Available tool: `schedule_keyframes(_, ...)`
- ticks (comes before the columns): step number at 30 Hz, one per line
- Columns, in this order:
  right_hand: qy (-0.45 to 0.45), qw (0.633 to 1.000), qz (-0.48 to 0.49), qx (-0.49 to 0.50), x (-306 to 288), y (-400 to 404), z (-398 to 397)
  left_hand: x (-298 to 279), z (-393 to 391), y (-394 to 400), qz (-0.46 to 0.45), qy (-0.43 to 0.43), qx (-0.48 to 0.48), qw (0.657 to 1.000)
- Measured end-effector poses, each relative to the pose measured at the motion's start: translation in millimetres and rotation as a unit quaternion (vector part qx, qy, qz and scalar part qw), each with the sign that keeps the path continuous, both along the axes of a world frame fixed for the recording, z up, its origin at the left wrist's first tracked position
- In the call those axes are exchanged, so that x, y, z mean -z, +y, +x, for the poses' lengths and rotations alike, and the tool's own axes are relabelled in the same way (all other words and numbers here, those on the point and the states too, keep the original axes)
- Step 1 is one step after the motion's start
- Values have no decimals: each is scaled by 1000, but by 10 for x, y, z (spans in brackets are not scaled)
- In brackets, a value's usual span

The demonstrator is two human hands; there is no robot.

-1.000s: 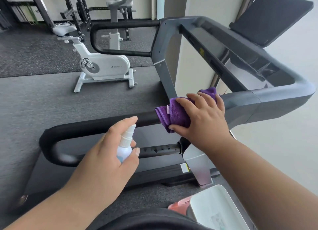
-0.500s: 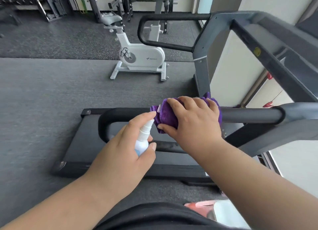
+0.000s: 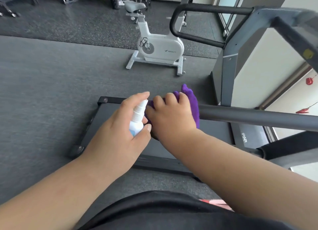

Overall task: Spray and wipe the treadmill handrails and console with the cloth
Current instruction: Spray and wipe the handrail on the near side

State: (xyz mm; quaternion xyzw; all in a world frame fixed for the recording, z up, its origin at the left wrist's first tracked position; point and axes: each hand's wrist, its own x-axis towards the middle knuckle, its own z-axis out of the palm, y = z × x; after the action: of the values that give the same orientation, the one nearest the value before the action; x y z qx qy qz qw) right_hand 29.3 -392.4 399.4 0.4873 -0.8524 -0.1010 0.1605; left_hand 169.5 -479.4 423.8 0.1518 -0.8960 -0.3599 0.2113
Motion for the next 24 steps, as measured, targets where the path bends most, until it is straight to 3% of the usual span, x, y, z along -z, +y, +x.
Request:
schedule_keyframes(6, 50, 951, 301, -41, 407, -565, 280, 66, 96, -377, 6, 5, 26, 1000)
schedule_keyframes(10, 8, 947, 313, -65, 857, -736, 362, 116, 124, -585, 15, -2, 48, 999)
schedule_keyframes(13, -46, 973, 211, -88, 923, -754, 437, 139, 105, -675, 22, -8, 72, 997)
schedule_keyframes(17, -164, 977, -59, -124, 798, -441, 597, 108, 22, -744, 1, 3, 85, 996)
schedule_keyframes(21, -376, 874, -301, -63, 567, 156, 703, 9, -111, -719, -23, 26, 101, 994)
schedule_keyframes(24, -416, 814, -405, -26, 476, 624, 716, -44, -276, -536, -28, 18, 129, 991)
